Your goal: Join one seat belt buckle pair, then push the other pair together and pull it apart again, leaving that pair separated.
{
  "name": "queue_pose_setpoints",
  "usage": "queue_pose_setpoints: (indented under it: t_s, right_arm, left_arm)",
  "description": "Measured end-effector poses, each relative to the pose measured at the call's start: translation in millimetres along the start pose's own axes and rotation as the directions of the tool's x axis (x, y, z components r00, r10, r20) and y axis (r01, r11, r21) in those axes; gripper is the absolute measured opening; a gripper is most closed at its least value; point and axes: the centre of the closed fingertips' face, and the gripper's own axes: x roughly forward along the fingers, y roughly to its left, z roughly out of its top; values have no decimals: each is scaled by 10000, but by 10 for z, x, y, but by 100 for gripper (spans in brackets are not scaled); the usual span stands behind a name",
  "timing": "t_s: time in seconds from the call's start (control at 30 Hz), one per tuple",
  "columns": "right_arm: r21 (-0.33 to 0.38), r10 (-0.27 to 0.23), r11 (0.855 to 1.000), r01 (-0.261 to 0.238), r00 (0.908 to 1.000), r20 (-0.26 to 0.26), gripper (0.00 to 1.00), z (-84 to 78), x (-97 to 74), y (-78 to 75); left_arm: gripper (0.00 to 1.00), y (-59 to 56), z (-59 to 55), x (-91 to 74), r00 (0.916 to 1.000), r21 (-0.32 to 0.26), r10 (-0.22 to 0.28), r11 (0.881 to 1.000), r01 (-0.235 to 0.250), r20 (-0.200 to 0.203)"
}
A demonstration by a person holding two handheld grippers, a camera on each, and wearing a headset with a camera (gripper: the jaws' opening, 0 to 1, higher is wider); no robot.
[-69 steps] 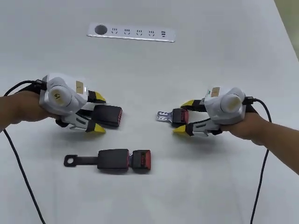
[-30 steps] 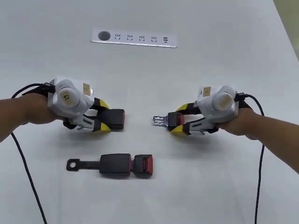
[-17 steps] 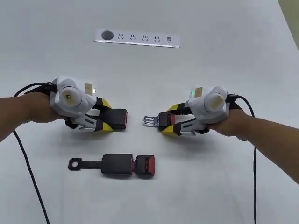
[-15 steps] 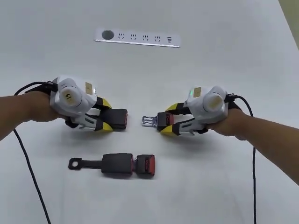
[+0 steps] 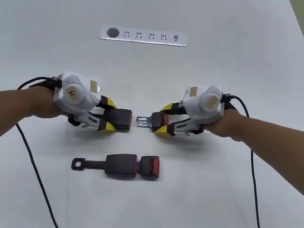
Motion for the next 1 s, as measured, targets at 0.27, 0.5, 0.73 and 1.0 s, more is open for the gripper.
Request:
queue_pose_setpoints:
  t_s: [0.27,0.5,0.73,1.0]
  right_arm:
    - [-156,184,9997,-182,9998,124,35,83,77,45]
    - [-53,174,9998,-173,9997,182,35,79,76,31]
    - [123,-59,9999,54,9994,344,34,192,122,68]
    - [281,-131,9995,122,9993,336,34,216,107,68]
  left_arm:
    - [36,4,-6,1,10000,-18,-21,10000,21,-38]
    - [36,1,9,0,9999,-98,53,9999,-54,-112]
    - [36,-14,4,-10,9997,-87,28,10000,-30,-235]
    - [34,6,-11,10,9993,-22,-21,10000,20,-380]
